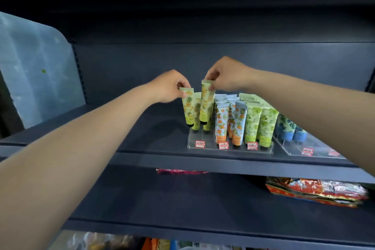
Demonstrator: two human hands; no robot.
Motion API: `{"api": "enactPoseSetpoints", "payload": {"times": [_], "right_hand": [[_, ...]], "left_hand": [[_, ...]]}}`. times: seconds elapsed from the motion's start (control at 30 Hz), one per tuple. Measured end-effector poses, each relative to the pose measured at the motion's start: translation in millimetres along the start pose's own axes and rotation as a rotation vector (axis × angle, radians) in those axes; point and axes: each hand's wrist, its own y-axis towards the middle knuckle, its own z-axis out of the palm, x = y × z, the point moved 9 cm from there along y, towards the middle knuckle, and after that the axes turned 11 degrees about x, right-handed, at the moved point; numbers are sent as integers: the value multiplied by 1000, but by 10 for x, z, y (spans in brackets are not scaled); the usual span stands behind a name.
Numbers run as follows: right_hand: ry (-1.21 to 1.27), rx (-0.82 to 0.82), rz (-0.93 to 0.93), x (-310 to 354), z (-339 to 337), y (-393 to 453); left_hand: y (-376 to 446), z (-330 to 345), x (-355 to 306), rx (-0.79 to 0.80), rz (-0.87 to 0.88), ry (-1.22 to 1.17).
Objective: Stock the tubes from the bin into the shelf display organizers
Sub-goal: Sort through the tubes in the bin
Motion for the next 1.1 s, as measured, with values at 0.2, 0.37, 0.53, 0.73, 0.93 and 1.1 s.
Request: {"api": "enactPoseSetpoints", "payload": {"times": [0.2, 0.37, 0.53, 0.73, 0.93, 1.1], "right_hand": [[-70, 115, 53, -75, 119, 147], [-142, 188, 78, -63, 230, 248], [-205, 229, 98, -87, 329, 318], [-246, 255, 106, -129, 388, 373], [-232, 241, 98, -179, 407, 384], [-210, 232, 96, -208, 400, 391]], "left_hand": [[128, 141, 63, 20, 50, -86], [212, 192, 86, 44, 53, -89], [295, 312, 173, 91, 31, -105], [387, 356, 242, 24, -23, -126], [441, 360, 239, 8, -50, -121], [438, 384, 226, 20, -58, -98]]}}
